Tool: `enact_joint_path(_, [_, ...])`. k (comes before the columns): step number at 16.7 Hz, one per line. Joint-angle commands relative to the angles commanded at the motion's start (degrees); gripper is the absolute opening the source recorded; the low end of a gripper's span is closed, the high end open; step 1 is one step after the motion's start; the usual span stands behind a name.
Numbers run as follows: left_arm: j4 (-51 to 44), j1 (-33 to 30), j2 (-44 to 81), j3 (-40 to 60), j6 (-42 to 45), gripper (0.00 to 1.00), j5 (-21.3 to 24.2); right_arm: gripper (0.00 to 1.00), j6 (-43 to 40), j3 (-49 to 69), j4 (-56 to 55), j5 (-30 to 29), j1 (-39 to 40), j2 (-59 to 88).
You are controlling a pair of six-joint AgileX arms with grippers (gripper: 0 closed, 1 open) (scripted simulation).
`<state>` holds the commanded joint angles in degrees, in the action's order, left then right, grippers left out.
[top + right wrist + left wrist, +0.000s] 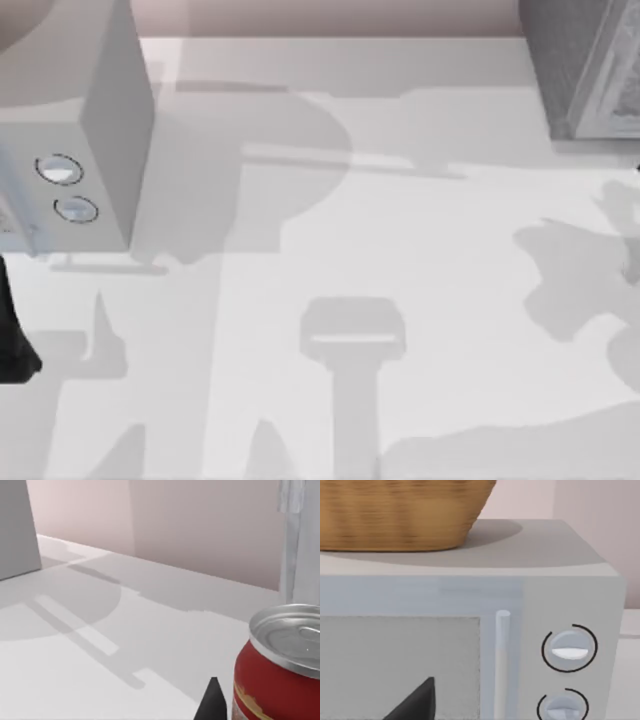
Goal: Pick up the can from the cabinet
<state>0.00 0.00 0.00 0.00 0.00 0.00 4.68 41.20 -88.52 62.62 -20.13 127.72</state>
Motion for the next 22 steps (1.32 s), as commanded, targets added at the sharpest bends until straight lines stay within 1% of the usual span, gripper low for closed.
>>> enact_joint_path(4, [0.00, 0.00, 0.00, 0.00, 0.00, 1.00, 0.00, 0.00, -2.37, 1.72, -3.03, 2.79, -2.79, 5.04])
enact_joint_path(9, [0.00, 0.00, 0.00, 0.00, 0.00, 1.00, 0.00, 0.00, -2.37, 1.72, -3.03, 2.79, -2.79, 5.04])
enact_joint_path(19, [0.00, 0.00, 0.00, 0.00, 0.00, 1.00, 0.00, 0.00, -2.64, 4.47, -2.00, -0.85, 0.83, 7.07])
enact_joint_path(22, [0.00, 0.00, 0.00, 0.00, 0.00, 1.00, 0.00, 0.00, -2.66, 4.56, -1.98, -0.94, 0.92, 7.14])
